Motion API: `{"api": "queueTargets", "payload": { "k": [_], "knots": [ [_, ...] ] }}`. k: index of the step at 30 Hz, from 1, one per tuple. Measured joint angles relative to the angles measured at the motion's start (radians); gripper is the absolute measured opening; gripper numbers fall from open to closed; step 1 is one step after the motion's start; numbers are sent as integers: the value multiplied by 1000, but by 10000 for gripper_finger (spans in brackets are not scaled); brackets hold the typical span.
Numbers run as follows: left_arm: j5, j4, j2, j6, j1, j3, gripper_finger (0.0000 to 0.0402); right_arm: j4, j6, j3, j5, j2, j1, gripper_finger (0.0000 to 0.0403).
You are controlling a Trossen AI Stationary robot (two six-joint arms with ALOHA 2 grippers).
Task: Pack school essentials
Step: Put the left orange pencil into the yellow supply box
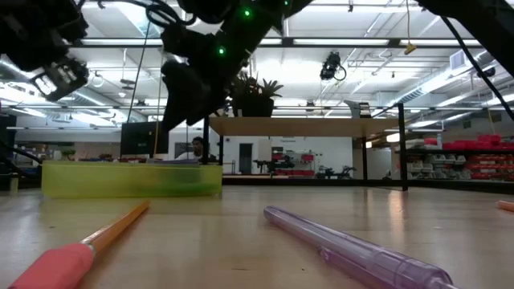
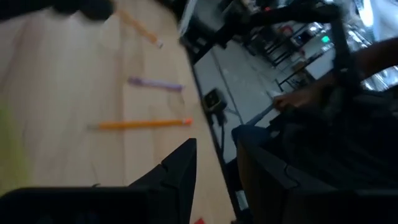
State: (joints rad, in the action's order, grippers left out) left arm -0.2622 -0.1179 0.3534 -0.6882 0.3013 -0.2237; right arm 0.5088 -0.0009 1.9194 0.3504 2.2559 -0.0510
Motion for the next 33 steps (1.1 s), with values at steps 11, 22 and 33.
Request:
{"api": "queueTargets", "payload": {
  "k": [11,22,33],
  "knots": [
    [0,-53,79,17,23,-3,121,338,155,157,-1,-5,-49,399],
    [68,-51,403,276,79,-116,121,642,328,148,36,-25,-100,374],
    [111,-22,624,296,84,-209,121,631,202,145,-14,-136,-139,335]
  ]
}}
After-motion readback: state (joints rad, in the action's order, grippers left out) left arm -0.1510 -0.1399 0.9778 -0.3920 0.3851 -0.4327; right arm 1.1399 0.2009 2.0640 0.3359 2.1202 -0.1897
